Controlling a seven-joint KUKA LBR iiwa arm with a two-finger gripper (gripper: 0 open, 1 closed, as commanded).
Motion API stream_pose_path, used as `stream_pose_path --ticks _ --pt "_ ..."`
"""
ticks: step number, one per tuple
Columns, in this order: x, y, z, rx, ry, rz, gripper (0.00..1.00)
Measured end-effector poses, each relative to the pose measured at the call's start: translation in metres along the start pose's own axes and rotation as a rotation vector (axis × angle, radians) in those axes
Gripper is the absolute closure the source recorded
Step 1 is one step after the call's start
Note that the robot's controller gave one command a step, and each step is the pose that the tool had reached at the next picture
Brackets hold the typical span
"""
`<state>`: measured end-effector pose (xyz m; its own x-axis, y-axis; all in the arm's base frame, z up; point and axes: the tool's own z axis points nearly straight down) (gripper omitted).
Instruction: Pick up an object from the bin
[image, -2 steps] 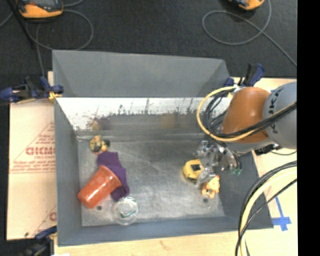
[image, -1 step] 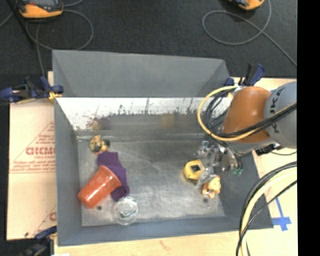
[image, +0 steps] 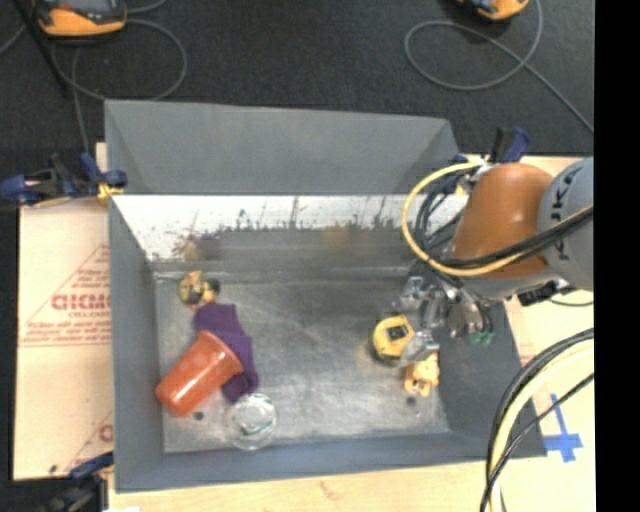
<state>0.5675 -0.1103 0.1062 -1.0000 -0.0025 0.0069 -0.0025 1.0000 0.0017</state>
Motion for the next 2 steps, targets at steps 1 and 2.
stream_pose_path --ticks 1,2 --pt "-0.0024 -0.0008 -0.0178 0.003 -0.010 0.000 1.00" --pt "-0.0032 -0.0010 -0.0248 0.003 -0.013 0.000 1.00"
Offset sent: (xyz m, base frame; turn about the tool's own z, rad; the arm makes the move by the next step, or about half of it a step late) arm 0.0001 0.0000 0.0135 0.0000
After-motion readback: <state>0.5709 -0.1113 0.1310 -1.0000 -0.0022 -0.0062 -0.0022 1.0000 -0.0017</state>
